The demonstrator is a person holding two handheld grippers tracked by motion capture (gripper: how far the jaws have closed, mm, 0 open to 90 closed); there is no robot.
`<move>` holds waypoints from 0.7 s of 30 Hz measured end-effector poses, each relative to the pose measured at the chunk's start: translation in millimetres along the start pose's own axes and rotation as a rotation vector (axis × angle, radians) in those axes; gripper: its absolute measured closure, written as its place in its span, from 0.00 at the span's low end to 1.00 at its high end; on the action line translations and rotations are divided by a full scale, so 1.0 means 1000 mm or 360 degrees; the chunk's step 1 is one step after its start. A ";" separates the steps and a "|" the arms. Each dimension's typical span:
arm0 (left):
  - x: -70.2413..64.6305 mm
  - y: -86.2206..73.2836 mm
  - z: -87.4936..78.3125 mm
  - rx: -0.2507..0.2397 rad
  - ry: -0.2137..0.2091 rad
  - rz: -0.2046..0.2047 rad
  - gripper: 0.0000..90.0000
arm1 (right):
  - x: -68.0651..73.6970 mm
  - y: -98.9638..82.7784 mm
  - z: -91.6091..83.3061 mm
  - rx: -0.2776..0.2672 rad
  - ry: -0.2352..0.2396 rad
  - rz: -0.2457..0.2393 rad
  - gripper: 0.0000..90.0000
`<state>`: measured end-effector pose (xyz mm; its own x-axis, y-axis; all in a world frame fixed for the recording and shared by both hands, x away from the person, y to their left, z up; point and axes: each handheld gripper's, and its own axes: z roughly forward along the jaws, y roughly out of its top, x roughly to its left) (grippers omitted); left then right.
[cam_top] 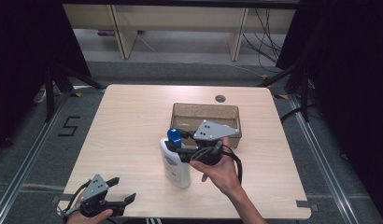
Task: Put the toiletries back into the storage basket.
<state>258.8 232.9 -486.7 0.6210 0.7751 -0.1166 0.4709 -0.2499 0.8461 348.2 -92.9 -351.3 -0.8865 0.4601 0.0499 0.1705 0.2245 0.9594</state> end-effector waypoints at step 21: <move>-0.001 0.000 0.000 -0.0015 -0.0004 -0.0018 0.17 | -0.001 0.004 0.001 -0.0074 -0.0057 -0.0012 0.69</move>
<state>258.4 231.7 -486.8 0.6173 0.7764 -0.1274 0.4720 -0.2358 0.8495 349.8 -91.8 -347.7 -0.8717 0.4889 0.0334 0.1430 0.1885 0.9716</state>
